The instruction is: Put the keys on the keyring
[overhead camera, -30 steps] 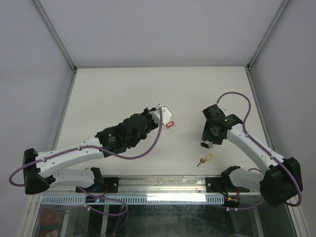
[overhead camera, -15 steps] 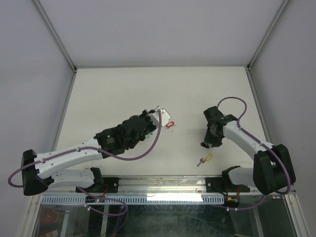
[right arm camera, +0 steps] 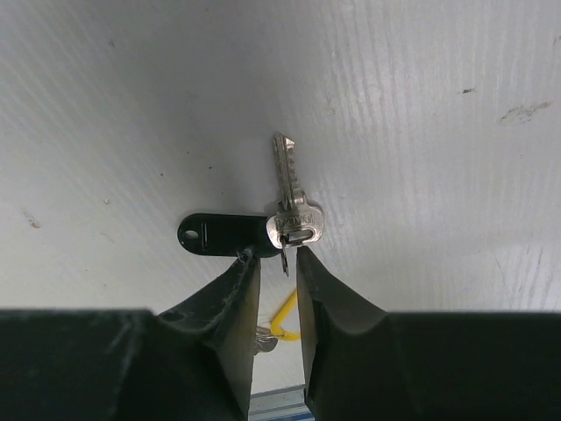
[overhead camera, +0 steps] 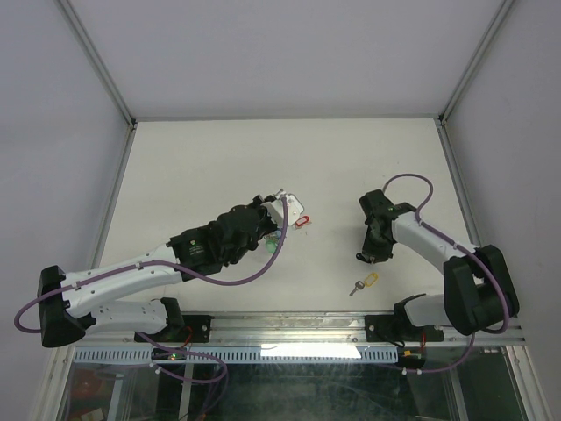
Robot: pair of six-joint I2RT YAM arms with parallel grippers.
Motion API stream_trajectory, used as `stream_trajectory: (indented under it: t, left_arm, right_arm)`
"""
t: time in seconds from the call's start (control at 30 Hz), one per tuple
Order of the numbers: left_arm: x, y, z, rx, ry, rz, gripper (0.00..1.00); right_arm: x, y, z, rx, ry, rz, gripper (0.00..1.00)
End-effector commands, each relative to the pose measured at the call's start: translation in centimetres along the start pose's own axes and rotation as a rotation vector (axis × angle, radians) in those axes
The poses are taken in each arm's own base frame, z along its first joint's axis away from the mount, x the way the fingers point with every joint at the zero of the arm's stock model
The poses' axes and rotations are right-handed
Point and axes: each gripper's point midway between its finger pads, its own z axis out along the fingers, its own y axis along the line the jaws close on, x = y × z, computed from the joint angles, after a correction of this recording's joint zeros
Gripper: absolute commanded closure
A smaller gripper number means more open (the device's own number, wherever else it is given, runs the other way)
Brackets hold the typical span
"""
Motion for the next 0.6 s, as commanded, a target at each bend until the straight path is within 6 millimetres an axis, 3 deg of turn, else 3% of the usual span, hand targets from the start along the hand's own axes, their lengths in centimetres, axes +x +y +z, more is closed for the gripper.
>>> stream_trajectory:
  t: [0.0,0.23,0.33,0.43,0.57]
  left_arm:
    - [-2.2,0.8,-0.5,-0.018,-0.077,-0.032,1.00]
    - [-2.1,1.0,-0.7,-0.022,-0.077,-0.033,1.00]
    - [-2.1,0.9,-0.6,-0.019,-0.076,-0.030,1.00]
    - [-2.3,0.5,-0.4,-0.002,-0.081,-0.031,1.00]
    - [-2.9,-0.5,-0.1,0.045,-0.115,-0.030,1.00]
  right_arm:
    - [-0.8,0.0,0.3,0.008,-0.030,0.006,0.76]
    - [-1.3,0.1,-0.2,-0.008,-0.056,0.003,0.99]
    - [-1.9,0.4,-0.9,-0.034,-0.084,-0.012,1.00]
    - [-3.0,1.5,-2.7,-0.107,-0.136,-0.051,1.00]
    - [-5.3,4.0,-6.9,-0.291,-0.266,-0.130,1.00]
